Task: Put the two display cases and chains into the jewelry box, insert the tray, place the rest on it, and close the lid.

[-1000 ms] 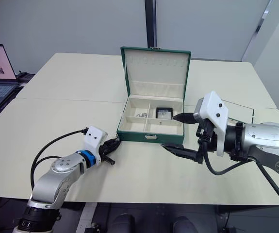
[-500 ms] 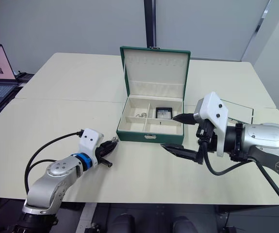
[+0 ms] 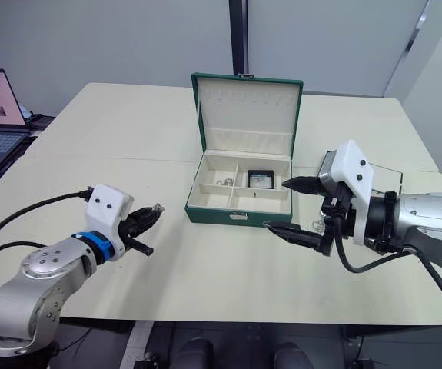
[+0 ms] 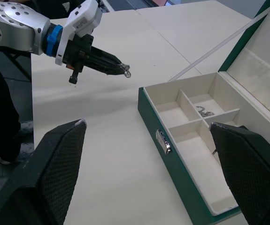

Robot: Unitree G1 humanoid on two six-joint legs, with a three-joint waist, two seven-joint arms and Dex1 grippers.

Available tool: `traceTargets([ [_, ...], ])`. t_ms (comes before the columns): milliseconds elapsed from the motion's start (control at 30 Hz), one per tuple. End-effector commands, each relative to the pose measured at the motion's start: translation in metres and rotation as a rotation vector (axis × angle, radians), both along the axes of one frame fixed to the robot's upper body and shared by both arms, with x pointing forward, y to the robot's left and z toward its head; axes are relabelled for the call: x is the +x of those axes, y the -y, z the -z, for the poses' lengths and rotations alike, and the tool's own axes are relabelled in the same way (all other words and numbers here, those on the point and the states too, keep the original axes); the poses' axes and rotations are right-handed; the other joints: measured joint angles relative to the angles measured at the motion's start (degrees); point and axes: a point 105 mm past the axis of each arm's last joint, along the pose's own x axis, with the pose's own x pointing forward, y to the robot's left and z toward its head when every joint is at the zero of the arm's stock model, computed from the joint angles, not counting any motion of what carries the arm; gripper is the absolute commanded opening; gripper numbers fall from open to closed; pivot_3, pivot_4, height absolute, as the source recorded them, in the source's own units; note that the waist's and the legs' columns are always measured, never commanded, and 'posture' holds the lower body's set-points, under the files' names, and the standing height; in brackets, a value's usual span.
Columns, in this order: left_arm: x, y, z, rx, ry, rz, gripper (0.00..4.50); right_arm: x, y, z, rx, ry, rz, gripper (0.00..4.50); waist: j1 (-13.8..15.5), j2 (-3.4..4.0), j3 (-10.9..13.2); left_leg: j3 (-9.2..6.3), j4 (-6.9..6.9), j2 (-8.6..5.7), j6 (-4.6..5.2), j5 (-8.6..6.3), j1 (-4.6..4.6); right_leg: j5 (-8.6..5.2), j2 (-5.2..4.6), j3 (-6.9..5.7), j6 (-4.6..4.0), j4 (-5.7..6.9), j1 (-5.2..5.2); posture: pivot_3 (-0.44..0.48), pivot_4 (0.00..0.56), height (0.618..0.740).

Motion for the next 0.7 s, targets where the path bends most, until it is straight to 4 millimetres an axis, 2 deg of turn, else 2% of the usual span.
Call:
traceTargets([
  [33,-0.007,0.009,-0.028,0.006,0.047,0.077,0.11,0.002,0.01,-0.014,0.003,0.061,0.021,4.5,0.01,-0.01,0.01,0.0,0.0,0.0,0.0,0.0,0.0,0.0,0.0,0.0,0.0,-0.01,0.0,0.0,0.15,0.74],
  [167,-0.009,0.015,-0.04,0.012,0.026,0.136,0.11,0.006,0.017,-0.014,-0.001,0.057,0.041,4.5,0.0,-0.01,0.02,0.01,0.0,-0.01,0.0,0.0,0.0,0.0,0.0,0.01,0.0,-0.03,0.0,0.0,0.15,0.74],
  [333,0.002,0.027,-0.055,0.021,0.039,0.18,0.11,0.011,0.025,-0.011,-0.004,0.054,0.079,4.5,0.02,-0.08,0.08,-0.01,0.0,-0.02,0.0,0.0,0.0,0.0,0.0,0.0,0.0,-0.03,0.01,0.0,0.15,0.74],
  [700,0.034,0.051,-0.06,0.067,0.019,0.22,0.11,0.008,0.044,-0.014,-0.022,0.069,0.155,4.5,0.09,-0.11,0.12,0.01,-0.01,-0.03,-0.15,0.09,-0.03,0.0,0.01,0.01,0.0,-0.06,0.0,0.0,0.15,0.74],
])
